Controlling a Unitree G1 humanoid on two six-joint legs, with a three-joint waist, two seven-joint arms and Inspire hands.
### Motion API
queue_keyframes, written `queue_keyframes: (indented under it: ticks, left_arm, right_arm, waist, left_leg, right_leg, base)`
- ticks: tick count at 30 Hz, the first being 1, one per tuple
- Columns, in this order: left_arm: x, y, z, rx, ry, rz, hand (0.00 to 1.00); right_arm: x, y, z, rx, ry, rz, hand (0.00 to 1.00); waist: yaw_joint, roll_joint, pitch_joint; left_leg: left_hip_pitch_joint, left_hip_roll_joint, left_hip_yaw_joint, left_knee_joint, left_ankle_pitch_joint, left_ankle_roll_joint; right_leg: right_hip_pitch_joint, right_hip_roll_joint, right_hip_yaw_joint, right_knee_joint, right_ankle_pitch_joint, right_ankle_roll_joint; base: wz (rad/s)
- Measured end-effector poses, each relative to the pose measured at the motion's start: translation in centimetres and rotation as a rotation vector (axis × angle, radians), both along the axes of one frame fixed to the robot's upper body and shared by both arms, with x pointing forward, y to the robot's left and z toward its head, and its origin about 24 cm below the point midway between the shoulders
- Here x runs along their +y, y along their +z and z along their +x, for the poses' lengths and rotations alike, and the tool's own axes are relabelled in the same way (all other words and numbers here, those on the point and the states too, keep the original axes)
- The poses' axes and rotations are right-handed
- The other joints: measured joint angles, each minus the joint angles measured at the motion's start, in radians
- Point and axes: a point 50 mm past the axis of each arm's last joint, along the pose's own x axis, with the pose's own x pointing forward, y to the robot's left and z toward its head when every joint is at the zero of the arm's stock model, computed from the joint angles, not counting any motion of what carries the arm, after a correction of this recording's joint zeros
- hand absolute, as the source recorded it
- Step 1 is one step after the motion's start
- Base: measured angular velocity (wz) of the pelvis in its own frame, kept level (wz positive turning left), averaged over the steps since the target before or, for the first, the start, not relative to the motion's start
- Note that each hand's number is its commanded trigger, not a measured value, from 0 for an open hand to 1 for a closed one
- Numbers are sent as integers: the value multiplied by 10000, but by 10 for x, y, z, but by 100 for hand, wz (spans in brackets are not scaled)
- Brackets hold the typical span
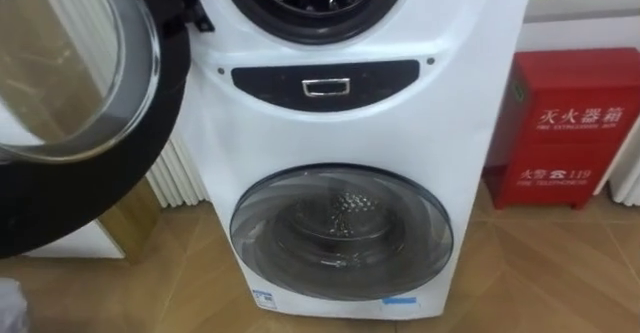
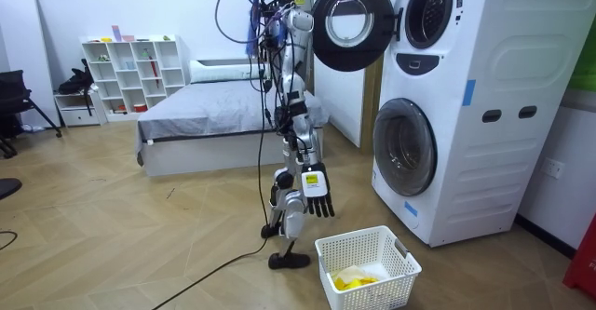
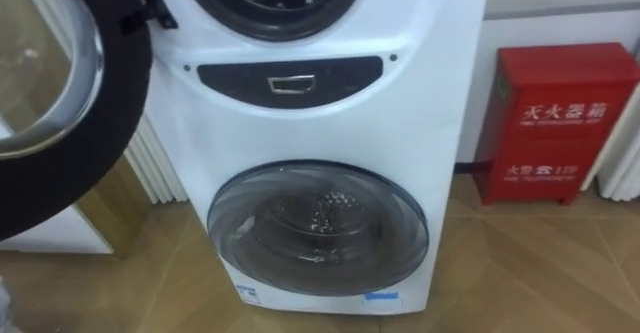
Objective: Pick clothes from washing machine
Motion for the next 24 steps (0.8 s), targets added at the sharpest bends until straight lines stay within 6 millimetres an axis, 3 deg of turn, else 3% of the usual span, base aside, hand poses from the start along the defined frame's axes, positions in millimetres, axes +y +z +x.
queue_keyframes:
  ticks: [4, 8, 12, 17, 20, 24]
  left_arm:
    - [-2, 6, 5, -32, -167, 157, 0]
    - [-6, 16, 13, -151, -344, 362, 0]
    - [-20, 24, 26, -81, -1117, 833, 0]
    - [-42, 29, 44, 29, -2216, 1315, 0]
    - [-52, 10, 48, 96, -2675, 629, 0]
    - [-88, -28, 66, 629, -4120, -600, 0]
  right_arm:
    - [1, -1, -1, -62, 20, 201, 0]
    - [2, -1, -2, -186, -6, 409, 0]
    - [4, -2, -6, -113, -48, 559, 0]
    - [7, -3, 2, -205, 367, 697, 0]
    - [8, -4, 8, -248, 807, 795, 0]
    - [16, -7, 17, -275, 1470, 1166, 0]
  waist:
    - [-40, -9, 7]
    - [-70, -117, 70]
    - [-230, -289, 89]
    - [-396, -437, 162]
    - [-626, -492, 152]
    - [-810, -699, 163]
  left_leg:
    - [-1, -3, -35, 2, 1, -1]
    - [-9, -28, -169, 11, 1, 0]
    - [-22, -121, -576, 52, 18, 29]
    - [-27, -188, -695, 49, 65, 104]
    - [-118, -260, -684, 52, 125, 173]
    - [-286, -299, -690, 92, 253, 265]
  right_leg:
    - [33, 10, 4, -73, 1, -1]
    - [98, 2, 63, -91, 0, -1]
    - [278, -66, -25, -104, 3, 4]
    - [333, -121, 8, -111, 18, 30]
    - [276, -197, 12, -106, 18, 31]
    - [158, -294, 80, -97, 81, 138]
  base:
    - [2]
    - [11]
    - [29]
    - [11]
    - [8]
    - [4]
